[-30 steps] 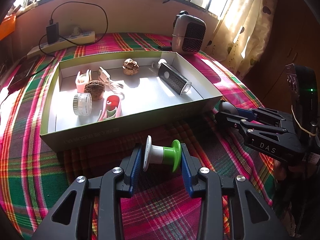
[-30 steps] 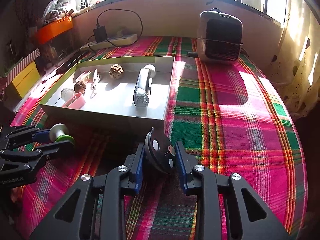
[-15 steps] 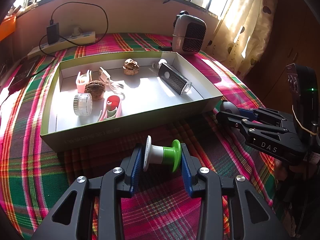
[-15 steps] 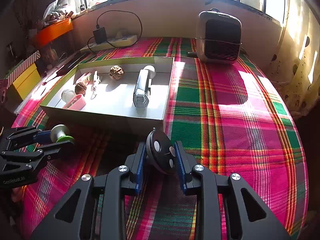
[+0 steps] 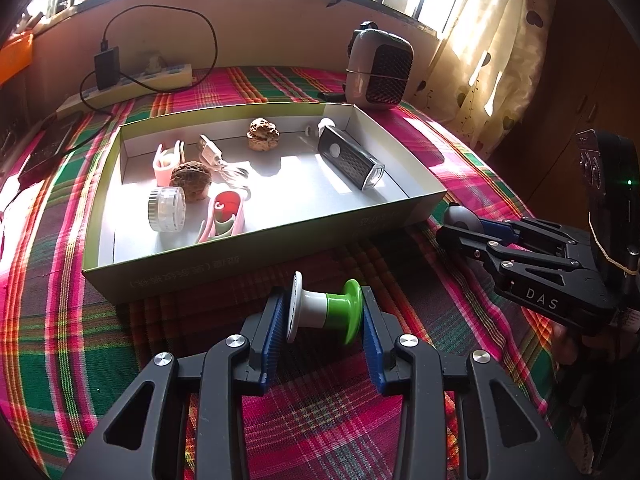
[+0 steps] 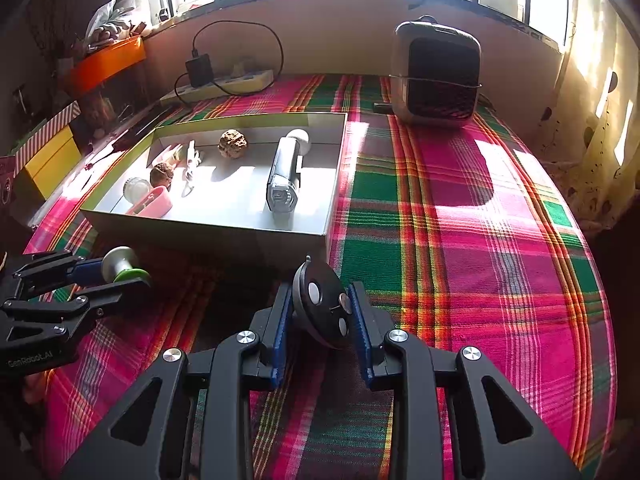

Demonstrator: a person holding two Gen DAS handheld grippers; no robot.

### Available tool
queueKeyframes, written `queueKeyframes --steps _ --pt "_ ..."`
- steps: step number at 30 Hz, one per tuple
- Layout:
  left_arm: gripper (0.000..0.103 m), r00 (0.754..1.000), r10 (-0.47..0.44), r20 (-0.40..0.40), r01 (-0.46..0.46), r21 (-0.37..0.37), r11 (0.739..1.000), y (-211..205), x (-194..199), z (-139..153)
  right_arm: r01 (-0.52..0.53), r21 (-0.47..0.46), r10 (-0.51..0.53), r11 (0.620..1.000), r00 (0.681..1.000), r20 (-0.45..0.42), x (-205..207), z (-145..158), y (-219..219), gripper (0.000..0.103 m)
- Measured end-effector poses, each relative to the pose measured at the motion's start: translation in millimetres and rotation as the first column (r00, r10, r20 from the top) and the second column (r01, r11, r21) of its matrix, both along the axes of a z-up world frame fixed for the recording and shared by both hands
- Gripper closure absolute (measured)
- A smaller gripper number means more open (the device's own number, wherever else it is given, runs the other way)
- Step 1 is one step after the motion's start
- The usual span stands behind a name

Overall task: Organize objects
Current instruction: 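Lift the spool and black holder with both tools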

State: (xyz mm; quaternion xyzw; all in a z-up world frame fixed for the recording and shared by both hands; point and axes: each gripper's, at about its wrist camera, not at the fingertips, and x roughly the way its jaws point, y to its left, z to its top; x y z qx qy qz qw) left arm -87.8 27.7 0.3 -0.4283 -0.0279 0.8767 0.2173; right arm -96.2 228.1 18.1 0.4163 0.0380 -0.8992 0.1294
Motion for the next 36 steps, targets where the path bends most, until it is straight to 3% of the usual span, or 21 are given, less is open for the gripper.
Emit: queueKeyframes --steps 18,36 --pt "0.07 1.0 0.013 -0.004 -0.013 -0.007 1.0 -1 4 3 -0.007 -0.032 0.007 0.999 1.0 -0.008 11 7 -3 0.074" --pt "0.07 0.997 0.019 -0.078 -0.02 -0.01 1.0 -2 20 33 -0.022 -0.041 0.02 0.999 0.998 -0.058 21 28 -6 0.074"
